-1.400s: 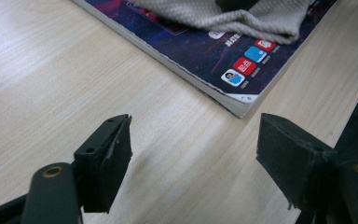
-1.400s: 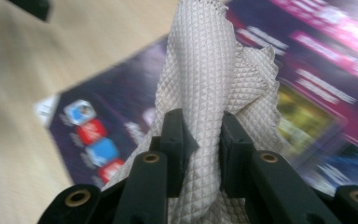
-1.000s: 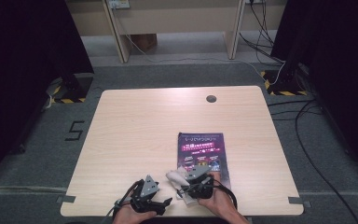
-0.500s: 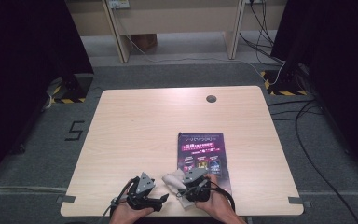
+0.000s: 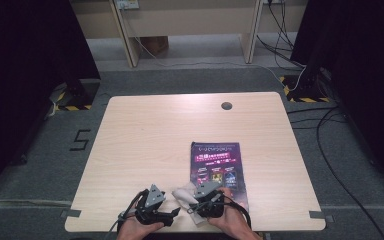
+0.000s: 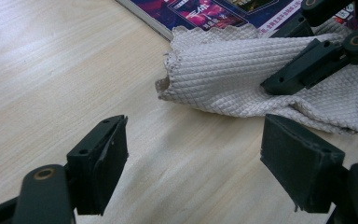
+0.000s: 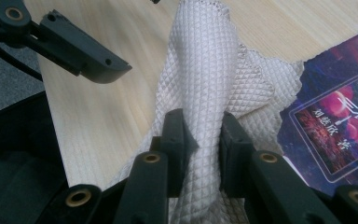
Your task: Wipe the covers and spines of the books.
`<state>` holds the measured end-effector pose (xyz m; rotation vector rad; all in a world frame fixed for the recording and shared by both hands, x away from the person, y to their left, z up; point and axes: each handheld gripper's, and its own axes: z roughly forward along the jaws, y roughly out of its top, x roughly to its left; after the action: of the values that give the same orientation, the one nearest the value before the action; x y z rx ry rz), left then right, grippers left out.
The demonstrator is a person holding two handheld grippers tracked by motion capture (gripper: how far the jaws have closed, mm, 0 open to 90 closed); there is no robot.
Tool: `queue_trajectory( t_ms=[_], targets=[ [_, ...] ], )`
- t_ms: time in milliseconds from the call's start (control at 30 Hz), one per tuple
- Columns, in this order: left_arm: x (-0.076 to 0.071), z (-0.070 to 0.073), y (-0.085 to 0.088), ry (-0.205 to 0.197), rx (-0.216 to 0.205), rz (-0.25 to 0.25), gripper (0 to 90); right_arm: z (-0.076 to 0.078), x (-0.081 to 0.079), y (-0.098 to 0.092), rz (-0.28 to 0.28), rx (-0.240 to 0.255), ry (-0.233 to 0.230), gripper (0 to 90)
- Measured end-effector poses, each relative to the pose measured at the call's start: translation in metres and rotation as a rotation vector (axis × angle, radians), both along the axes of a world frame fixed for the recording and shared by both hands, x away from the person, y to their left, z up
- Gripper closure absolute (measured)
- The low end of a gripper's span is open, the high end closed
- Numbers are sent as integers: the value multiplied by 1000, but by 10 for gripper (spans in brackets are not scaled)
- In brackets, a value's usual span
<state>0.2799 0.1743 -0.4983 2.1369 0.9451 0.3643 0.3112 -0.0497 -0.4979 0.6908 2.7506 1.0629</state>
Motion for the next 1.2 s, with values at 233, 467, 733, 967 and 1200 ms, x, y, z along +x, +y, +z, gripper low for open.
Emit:
queue_trajectory(
  t_ms=[233,467,733,967,1200],
  targets=[
    [0,2,1,-6,-6,6,222,0,6,-6,-19,-1,1,753],
    [0,1,1,-2,-5,6,222,0,2,-1,0,2,-2,756],
    [-1,1,1,-3,-8,7,222,0,2,-4,1,3,5,753],
    [-1,1,0,-5,-5,-2,222,1,10,-30,-69,-5,10,753],
    [-1,1,0,-4,-2,-2,222,2,19,-65,-153,-16,4,753]
  ],
)
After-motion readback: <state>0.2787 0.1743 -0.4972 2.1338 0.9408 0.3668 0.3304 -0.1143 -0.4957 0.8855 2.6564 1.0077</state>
